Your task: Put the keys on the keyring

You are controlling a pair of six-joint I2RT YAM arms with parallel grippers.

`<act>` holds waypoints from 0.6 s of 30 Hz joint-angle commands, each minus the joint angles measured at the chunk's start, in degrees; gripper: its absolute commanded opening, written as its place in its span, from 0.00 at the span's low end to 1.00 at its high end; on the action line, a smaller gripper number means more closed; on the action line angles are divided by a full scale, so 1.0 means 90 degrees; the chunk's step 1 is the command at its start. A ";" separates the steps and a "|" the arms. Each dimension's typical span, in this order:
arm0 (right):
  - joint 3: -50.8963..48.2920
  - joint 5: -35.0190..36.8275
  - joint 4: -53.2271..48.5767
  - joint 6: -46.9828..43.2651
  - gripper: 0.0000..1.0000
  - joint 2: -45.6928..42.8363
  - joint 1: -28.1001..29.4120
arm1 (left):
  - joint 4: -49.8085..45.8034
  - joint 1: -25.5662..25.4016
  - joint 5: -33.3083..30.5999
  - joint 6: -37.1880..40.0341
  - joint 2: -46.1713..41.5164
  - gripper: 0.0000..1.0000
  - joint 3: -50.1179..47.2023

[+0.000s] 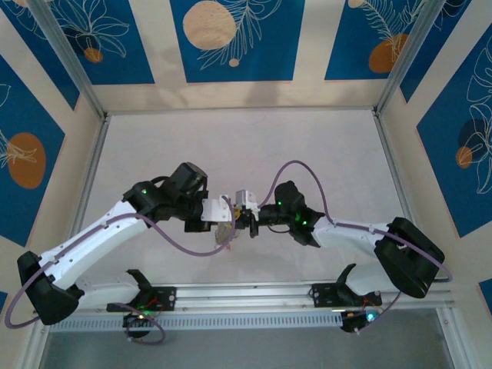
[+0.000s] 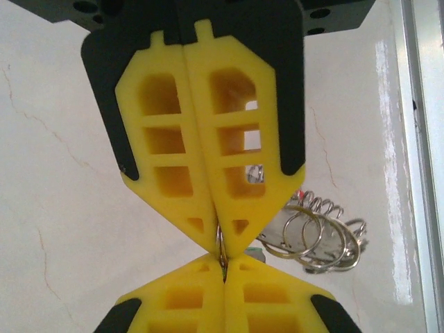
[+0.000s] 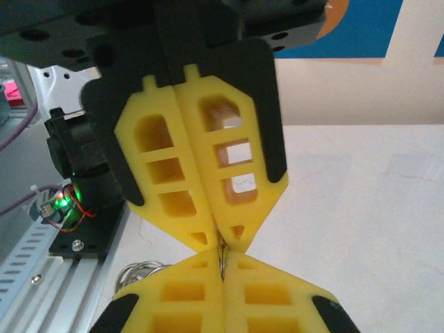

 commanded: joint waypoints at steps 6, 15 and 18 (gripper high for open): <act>-0.0165 0.0055 0.0723 -0.0029 0.00 -0.0037 0.0086 | 0.0417 -0.0037 0.0192 -0.0061 -0.0393 0.04 -0.0209; -0.0422 -0.0224 0.1614 0.0393 0.00 -0.0123 -0.0059 | 0.1181 0.0053 0.0374 -0.0461 -0.0823 0.12 -0.1029; -0.0462 -0.0224 0.1886 0.0577 0.00 -0.0090 -0.0077 | 0.1386 0.0052 0.0639 -0.0481 -0.0843 0.15 -0.1135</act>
